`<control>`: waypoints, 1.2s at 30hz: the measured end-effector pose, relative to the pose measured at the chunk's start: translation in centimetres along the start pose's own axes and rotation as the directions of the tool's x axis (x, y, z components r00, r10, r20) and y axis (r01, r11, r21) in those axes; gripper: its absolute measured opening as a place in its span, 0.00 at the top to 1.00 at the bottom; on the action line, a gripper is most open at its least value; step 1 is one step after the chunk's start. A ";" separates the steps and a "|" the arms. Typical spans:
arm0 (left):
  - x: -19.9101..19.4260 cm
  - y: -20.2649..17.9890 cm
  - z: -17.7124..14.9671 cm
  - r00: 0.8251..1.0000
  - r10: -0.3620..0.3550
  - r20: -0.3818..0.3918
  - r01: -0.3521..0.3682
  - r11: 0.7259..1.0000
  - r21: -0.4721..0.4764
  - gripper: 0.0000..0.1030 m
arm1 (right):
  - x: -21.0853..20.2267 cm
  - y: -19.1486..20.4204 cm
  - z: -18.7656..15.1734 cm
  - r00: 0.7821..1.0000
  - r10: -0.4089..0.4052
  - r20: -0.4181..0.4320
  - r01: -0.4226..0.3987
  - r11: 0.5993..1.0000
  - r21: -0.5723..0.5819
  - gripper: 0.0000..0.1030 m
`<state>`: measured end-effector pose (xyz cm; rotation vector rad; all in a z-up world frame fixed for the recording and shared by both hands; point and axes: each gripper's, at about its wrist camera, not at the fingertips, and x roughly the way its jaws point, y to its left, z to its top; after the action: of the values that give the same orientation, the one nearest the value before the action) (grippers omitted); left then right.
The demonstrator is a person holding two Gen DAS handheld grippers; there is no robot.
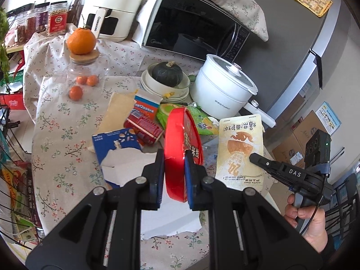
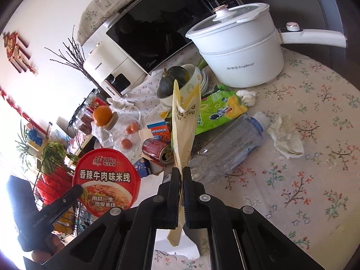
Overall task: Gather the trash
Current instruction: 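Grasp the beige snack pouch with the right gripper while the left gripper holds the cup, then carry the cup and pouch over the white bin and release both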
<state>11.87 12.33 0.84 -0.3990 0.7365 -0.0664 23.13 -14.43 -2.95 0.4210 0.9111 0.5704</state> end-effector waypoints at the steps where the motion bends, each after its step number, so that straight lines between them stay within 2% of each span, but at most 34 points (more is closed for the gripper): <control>1: 0.2 -0.6 -0.1 1.000 -0.009 -0.005 0.009 1.000 0.013 0.83 | -0.6 -0.2 0.1 1.000 -0.008 0.005 0.008 1.000 0.000 0.96; 10: 2.1 -6.8 -2.0 0.995 -0.078 -0.062 0.085 0.988 0.127 0.83 | -8.0 -4.5 -0.9 0.995 -0.093 0.037 0.092 0.996 0.017 0.96; 18: 4.2 -12.5 -4.8 0.980 -0.136 -0.148 0.166 0.963 0.212 0.83 | -13.8 -9.5 -3.1 0.980 -0.194 0.044 0.192 0.980 0.060 0.96; 24: 6.3 -17.0 -8.3 0.958 -0.165 -0.234 0.234 0.921 0.310 0.83 | -16.5 -13.8 -5.5 0.959 -0.282 0.010 0.280 0.954 0.108 0.96; 29: 8.3 -20.2 -11.9 0.935 -0.161 -0.315 0.280 0.881 0.380 0.83 | -17.7 -17.2 -7.6 0.941 -0.336 -0.036 0.338 0.931 0.140 0.96; 32: 9.2 -21.7 -13.5 0.928 -0.155 -0.339 0.296 0.859 0.418 0.83 | -18.4 -19.0 -8.8 0.931 -0.361 -0.057 0.365 0.918 0.156 0.96; 36: 10.6 -23.0 -15.2 0.917 -0.140 -0.373 0.308 0.842 0.443 0.82 | -18.9 -21.2 -10.4 0.917 -0.388 -0.091 0.399 0.899 0.183 0.96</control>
<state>11.52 -16.05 -7.44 0.0271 0.9644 -0.5517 11.34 -41.55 -9.06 0.3869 1.0749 0.1178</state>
